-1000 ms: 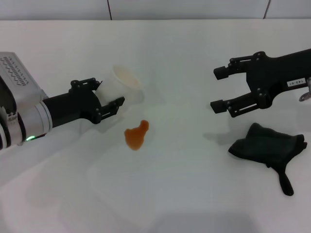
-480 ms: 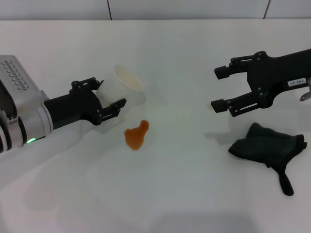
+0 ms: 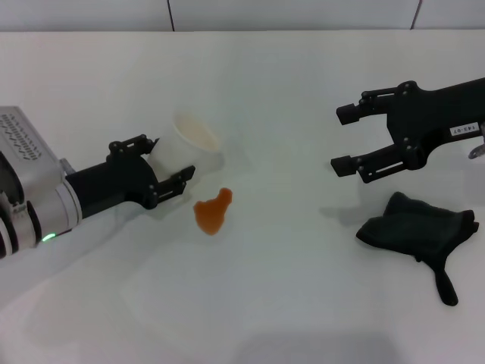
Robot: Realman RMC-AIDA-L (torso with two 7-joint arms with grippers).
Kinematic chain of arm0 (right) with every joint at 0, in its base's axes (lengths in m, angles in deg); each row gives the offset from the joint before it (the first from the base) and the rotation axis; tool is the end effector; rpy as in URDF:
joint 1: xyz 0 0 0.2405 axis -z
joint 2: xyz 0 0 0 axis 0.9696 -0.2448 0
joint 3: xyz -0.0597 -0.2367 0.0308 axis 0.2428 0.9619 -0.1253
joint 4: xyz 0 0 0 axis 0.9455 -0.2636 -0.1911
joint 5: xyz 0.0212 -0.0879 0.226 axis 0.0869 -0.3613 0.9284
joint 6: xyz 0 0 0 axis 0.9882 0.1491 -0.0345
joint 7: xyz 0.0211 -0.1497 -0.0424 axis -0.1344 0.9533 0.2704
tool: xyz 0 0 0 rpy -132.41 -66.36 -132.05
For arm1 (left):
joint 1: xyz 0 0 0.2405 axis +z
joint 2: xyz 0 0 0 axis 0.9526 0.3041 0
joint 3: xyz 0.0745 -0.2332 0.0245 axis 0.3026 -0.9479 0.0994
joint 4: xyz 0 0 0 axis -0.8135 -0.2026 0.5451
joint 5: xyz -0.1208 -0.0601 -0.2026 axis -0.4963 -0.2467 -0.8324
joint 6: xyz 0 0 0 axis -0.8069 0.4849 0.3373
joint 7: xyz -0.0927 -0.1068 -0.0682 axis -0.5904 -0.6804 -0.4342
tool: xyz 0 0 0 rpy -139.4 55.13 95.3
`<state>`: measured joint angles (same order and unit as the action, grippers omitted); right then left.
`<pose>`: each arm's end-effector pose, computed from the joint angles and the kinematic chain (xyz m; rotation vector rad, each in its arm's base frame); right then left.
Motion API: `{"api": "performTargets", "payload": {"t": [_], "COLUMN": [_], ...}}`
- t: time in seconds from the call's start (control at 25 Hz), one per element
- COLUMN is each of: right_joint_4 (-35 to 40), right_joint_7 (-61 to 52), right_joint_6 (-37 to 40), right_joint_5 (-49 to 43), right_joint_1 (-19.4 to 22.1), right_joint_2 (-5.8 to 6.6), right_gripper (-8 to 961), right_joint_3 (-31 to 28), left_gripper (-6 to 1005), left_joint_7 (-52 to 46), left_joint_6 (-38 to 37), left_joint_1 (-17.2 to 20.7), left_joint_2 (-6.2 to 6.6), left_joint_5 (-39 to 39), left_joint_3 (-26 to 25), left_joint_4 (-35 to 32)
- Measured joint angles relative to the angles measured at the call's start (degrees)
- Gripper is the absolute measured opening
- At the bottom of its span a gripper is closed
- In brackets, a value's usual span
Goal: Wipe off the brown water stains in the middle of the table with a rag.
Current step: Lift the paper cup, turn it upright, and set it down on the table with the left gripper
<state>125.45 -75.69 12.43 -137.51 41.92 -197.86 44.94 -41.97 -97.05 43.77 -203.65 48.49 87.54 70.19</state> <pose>0.1711 0.3837 0.0472 -2.9598 0.2518 0.4429 -0.3148 0.3611 -0.0711 -2.4771 -0.3406 -0.4513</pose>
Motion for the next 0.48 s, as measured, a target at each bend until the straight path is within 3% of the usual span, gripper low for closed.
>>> {"api": "performTargets", "payload": {"t": [0.48], "right_joint_4": [-0.1], "right_joint_7": [0.1], "right_joint_6": [0.0], "right_joint_5": [-0.3], "right_joint_1": [0.1], "right_joint_2": [0.04], "right_gripper": [868], "right_joint_3": [0.1], "left_gripper": [737], "left_joint_7": [2.4], "left_joint_6": [-0.2], "left_joint_1": [1.5], "left_joint_2": [0.00], "left_joint_5": [-1.3], "left_joint_3": [0.2], "left_joint_4": [2.0]}}
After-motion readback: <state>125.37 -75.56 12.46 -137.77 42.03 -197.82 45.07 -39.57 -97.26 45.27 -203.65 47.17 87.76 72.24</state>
